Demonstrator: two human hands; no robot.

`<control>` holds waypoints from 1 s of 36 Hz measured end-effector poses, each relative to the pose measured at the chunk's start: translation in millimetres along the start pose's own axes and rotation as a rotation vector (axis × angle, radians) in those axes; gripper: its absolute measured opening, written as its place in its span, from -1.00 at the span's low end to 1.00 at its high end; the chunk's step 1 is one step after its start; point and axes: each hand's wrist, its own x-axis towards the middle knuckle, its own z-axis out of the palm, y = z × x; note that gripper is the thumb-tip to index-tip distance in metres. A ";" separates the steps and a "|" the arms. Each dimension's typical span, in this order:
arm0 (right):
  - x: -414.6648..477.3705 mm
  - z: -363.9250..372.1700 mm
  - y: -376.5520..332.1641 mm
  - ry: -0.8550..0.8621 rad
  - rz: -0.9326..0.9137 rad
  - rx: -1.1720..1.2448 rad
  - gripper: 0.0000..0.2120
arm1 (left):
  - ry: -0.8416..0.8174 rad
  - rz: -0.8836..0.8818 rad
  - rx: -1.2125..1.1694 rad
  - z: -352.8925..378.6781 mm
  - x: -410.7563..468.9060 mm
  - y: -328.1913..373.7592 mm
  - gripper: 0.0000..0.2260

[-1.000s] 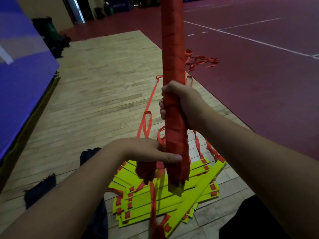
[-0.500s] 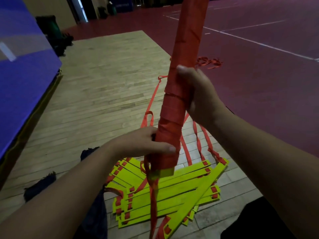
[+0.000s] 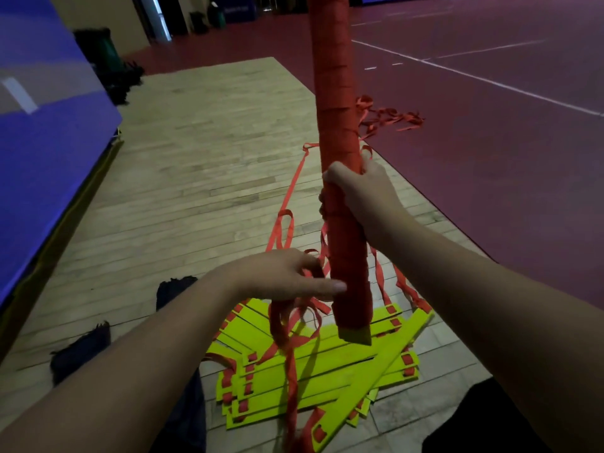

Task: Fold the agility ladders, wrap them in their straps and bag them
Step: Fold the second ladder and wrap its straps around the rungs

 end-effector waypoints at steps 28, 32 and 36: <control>1.7 -5.0 1.5 -0.199 0.273 0.043 -0.87 | -0.144 -0.003 -0.125 -6.1 -11.1 0.3 -0.40; 1.2 -3.1 0.5 -0.169 0.258 0.173 -0.72 | 0.062 0.046 -0.212 4.4 -1.1 4.1 -0.38; -2.4 -1.2 -7.2 -0.172 0.324 0.306 -0.52 | 0.052 0.111 -0.360 5.8 0.7 2.4 -0.45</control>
